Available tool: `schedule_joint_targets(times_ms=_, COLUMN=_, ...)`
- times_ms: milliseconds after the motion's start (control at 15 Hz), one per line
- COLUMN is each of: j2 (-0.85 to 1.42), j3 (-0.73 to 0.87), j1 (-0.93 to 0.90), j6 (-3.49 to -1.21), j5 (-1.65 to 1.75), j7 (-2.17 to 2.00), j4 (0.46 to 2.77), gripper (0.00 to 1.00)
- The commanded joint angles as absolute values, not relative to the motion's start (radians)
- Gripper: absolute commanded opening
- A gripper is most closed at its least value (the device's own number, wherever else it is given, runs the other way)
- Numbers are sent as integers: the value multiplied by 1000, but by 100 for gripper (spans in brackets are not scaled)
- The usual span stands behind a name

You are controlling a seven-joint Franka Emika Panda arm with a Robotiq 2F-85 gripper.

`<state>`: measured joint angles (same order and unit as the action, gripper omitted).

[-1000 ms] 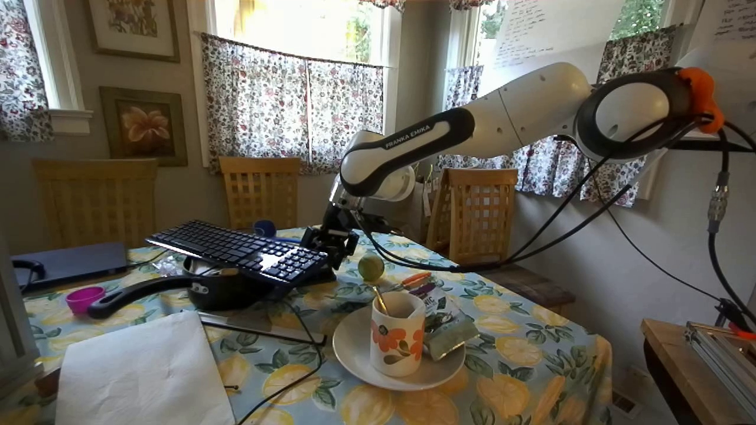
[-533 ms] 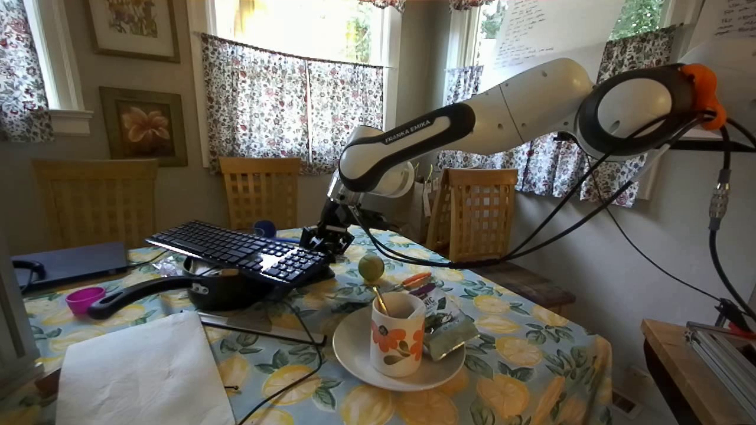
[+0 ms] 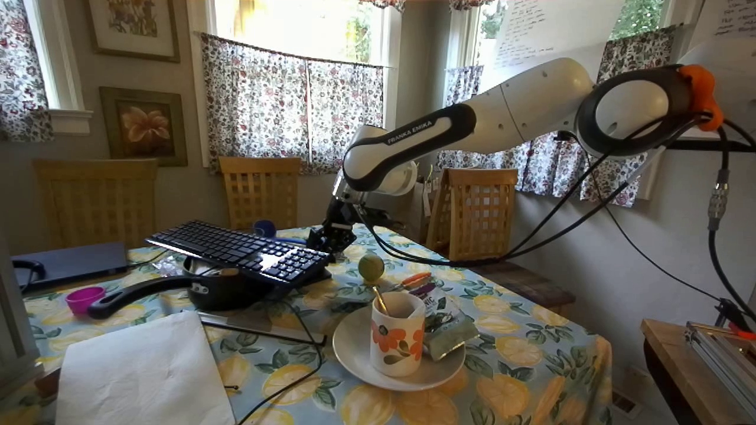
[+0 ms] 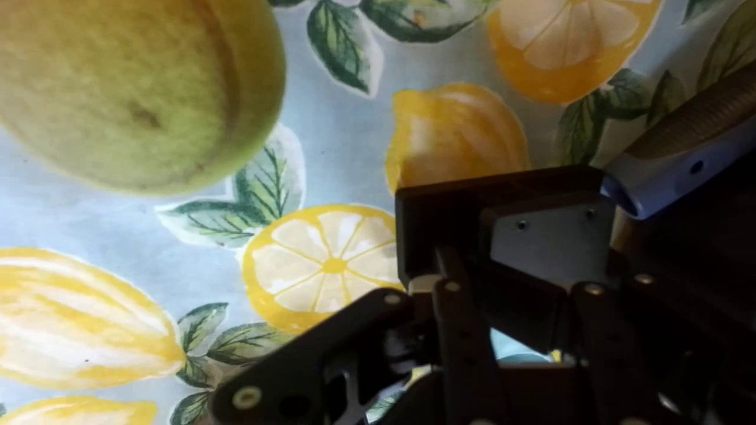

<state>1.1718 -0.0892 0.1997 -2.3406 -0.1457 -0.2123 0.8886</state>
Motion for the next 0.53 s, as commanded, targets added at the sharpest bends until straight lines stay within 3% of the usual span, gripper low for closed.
schedule_joint_targets(times_ms=0, j2=1140, j3=-69, j1=198, j6=-2322, j5=-131, j7=-215, j4=928, gripper=1)
schedule_joint_targets(times_ms=67, j2=1138, j3=-67, j1=199, j6=-2313, j5=-130, j7=-207, j4=930, gripper=29)
schedule_joint_targets(times_ms=200, j2=1127, j3=-79, j1=204, j6=-2310, j5=-133, j7=-156, j4=947, gripper=36)
schedule_joint_targets(times_ms=467, j2=1113, j3=-113, j1=219, j6=-2367, j5=-148, j7=3, j4=970, gripper=64)
